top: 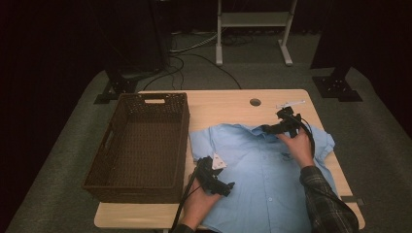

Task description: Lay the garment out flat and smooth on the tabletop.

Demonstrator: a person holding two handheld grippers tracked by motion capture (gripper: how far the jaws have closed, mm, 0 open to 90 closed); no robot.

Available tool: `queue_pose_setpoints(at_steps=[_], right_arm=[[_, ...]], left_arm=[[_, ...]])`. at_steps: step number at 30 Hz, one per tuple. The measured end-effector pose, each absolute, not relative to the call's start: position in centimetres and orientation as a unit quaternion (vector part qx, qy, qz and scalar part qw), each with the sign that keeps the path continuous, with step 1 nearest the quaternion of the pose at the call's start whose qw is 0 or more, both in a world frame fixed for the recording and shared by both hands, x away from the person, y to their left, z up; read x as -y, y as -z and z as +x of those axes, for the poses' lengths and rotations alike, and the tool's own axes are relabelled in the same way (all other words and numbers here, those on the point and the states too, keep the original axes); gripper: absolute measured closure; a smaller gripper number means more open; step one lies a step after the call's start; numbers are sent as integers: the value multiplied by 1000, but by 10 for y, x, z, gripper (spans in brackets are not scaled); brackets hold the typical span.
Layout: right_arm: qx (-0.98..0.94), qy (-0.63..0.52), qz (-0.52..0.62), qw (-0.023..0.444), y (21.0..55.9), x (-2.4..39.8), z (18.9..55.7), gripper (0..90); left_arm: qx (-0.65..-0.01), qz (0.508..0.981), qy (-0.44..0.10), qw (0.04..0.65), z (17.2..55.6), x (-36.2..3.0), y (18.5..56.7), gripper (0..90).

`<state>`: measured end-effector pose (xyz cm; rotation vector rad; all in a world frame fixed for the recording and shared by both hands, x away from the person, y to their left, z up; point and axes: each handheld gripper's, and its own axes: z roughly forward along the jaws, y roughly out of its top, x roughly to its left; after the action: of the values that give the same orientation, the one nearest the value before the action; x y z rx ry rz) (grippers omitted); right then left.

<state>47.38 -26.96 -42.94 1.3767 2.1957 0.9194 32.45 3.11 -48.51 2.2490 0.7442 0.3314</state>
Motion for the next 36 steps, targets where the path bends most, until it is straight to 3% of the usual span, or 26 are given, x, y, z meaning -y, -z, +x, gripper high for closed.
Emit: queue_pose_setpoints(at_steps=[36], right_arm=[[-782,-304,505,202,417,261,528,0]], left_arm=[[-286,876,-127,367,324,-31,485,0]])
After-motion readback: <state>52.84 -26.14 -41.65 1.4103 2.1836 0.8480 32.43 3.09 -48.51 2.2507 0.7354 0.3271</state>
